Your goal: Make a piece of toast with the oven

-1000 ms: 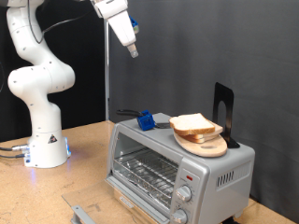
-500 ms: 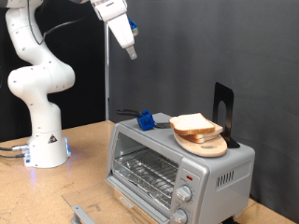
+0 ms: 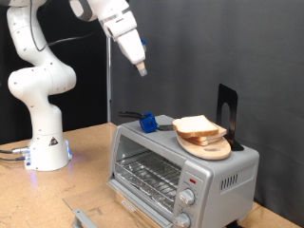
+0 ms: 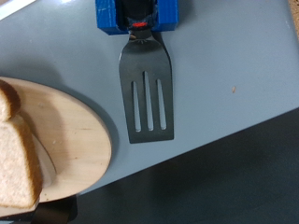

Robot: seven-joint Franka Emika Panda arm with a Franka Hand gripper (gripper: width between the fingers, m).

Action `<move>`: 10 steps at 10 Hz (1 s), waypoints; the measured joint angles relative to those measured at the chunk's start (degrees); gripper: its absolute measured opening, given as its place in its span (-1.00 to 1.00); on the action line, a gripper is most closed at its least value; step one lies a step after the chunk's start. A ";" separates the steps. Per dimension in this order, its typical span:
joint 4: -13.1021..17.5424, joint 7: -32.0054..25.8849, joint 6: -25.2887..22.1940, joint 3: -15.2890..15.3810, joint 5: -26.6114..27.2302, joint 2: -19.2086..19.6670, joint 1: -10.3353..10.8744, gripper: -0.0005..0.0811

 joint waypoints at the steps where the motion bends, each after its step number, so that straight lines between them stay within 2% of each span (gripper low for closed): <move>1: -1.28 -0.36 1.14 0.00 0.91 0.03 0.01 0.68; 5: -5.70 0.37 5.84 0.10 4.07 1.48 0.01 0.68; 8: -8.07 0.55 11.69 1.32 4.90 4.14 0.20 0.68; 10: -9.15 -0.29 15.70 2.07 5.98 6.11 1.11 0.68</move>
